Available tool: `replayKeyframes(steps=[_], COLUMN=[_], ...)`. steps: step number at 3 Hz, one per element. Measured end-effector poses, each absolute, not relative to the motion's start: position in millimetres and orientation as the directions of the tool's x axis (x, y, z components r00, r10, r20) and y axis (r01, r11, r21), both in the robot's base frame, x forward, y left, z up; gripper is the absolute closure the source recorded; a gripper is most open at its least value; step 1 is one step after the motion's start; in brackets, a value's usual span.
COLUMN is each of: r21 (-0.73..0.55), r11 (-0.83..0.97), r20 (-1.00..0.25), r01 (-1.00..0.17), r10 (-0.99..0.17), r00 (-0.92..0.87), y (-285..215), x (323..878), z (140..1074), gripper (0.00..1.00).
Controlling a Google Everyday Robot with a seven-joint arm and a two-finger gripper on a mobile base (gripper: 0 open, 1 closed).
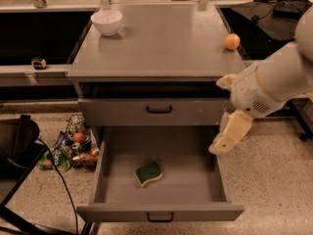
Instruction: Pick sponge from middle drawer and place on counter
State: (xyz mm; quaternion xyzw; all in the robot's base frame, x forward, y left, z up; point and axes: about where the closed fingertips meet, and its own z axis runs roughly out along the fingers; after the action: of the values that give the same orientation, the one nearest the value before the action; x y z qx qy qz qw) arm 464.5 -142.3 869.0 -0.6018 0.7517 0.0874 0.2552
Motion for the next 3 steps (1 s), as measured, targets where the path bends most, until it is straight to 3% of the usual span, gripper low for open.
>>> replayKeyframes(steps=[1,3], r21=[-0.076,-0.071], r11=[0.275,0.277], r20=[-0.601,-0.593], r01=[-0.958,-0.958], r10=[-0.78,-0.784], r00=[-0.176,-0.183], y=[-112.2,-113.3], x=[466.5,468.8], z=[819.0,795.4], gripper=[0.0,0.0])
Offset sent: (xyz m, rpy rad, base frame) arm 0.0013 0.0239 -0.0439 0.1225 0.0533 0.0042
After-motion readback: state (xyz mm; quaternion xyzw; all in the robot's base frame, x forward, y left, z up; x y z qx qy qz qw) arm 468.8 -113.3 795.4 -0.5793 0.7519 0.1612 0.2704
